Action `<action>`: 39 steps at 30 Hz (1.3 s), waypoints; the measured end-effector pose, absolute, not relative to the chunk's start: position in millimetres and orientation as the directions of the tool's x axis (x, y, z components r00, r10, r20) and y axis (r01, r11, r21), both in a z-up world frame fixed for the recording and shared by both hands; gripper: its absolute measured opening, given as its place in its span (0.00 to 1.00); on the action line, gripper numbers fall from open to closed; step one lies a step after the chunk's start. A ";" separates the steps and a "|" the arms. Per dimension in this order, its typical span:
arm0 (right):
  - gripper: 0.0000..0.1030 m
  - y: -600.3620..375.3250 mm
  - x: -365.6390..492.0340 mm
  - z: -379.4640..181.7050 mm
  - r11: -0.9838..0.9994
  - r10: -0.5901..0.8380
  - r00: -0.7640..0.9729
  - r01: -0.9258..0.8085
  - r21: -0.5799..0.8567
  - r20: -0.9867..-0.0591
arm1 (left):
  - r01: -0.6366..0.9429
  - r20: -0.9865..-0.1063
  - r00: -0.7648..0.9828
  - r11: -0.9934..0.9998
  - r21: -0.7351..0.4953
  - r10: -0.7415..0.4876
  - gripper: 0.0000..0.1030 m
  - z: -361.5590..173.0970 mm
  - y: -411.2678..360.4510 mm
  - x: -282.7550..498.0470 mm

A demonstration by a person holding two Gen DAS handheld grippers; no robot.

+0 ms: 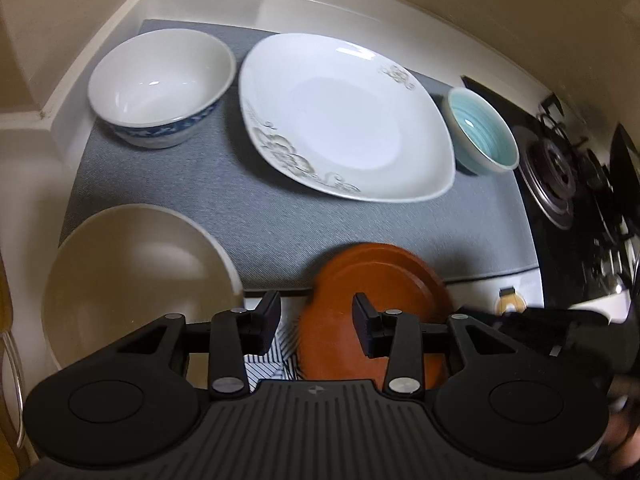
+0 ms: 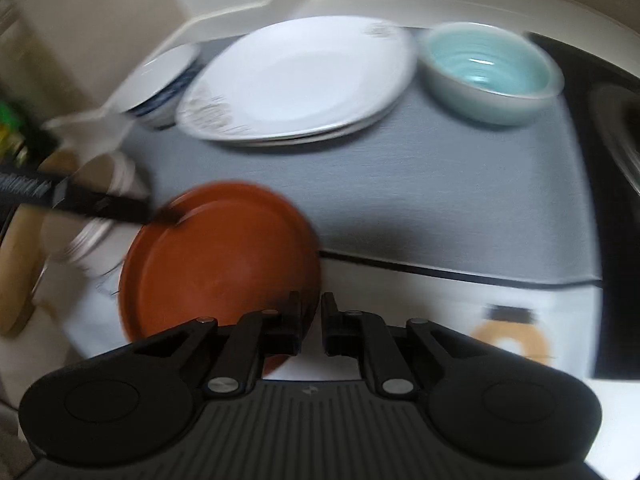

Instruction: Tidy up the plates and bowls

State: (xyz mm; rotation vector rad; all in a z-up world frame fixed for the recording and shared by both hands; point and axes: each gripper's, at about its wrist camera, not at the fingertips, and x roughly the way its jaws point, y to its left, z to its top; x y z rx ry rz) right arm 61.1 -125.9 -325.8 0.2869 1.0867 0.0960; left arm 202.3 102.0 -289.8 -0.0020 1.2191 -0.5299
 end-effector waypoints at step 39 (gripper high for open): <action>0.20 -111.8 25.0 -317.0 0.975 0.049 0.493 0.164 0.148 -0.869 | 0.511 -0.914 0.148 0.820 -0.257 -0.378 0.10 -331.6 64.6 175.4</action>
